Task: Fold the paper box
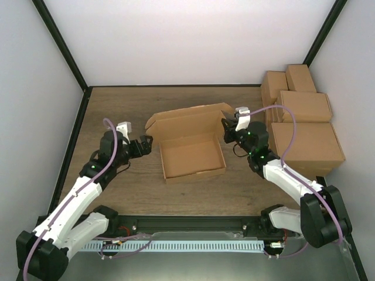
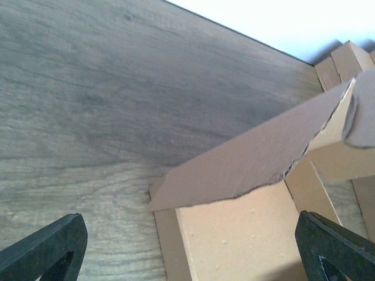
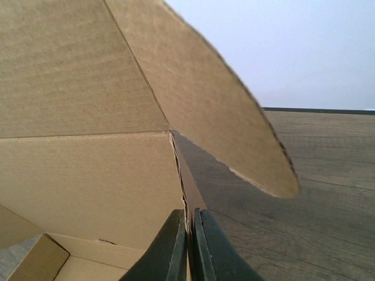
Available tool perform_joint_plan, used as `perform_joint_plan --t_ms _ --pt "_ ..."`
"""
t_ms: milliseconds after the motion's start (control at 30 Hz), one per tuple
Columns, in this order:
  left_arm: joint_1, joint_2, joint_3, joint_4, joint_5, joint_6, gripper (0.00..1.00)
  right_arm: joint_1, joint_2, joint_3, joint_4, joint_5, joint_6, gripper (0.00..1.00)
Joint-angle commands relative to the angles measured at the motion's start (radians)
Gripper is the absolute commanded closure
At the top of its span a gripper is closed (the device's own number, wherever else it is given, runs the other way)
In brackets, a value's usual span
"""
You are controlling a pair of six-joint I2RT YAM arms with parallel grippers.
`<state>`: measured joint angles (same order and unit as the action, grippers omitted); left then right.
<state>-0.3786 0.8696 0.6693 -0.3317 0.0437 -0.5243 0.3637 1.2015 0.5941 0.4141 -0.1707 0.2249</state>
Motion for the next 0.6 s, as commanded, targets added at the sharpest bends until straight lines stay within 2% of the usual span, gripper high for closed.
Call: perform_joint_plan --t_ms 0,133,267,333,467,567 --pt "-0.016 0.006 -0.021 -0.001 0.083 0.007 0.00 0.012 0.016 0.032 -0.091 0.014 0.017 0.94" --pt "-0.067 0.008 -0.006 -0.052 -0.032 -0.007 0.00 0.012 0.009 0.034 -0.101 0.021 0.021 0.94" --pt "-0.106 0.004 -0.001 -0.054 -0.081 -0.037 0.01 0.013 0.013 0.038 -0.104 0.019 0.025 0.94" --pt "-0.127 0.019 0.008 -0.057 -0.112 -0.027 0.05 0.013 0.015 0.040 -0.106 0.015 0.027 0.94" --pt "-0.141 0.073 0.053 -0.080 -0.144 0.017 0.21 0.014 0.014 0.040 -0.114 0.013 0.022 0.94" --pt "-0.148 0.107 0.088 -0.088 -0.160 0.033 0.23 0.016 0.010 0.039 -0.120 0.016 0.021 0.94"
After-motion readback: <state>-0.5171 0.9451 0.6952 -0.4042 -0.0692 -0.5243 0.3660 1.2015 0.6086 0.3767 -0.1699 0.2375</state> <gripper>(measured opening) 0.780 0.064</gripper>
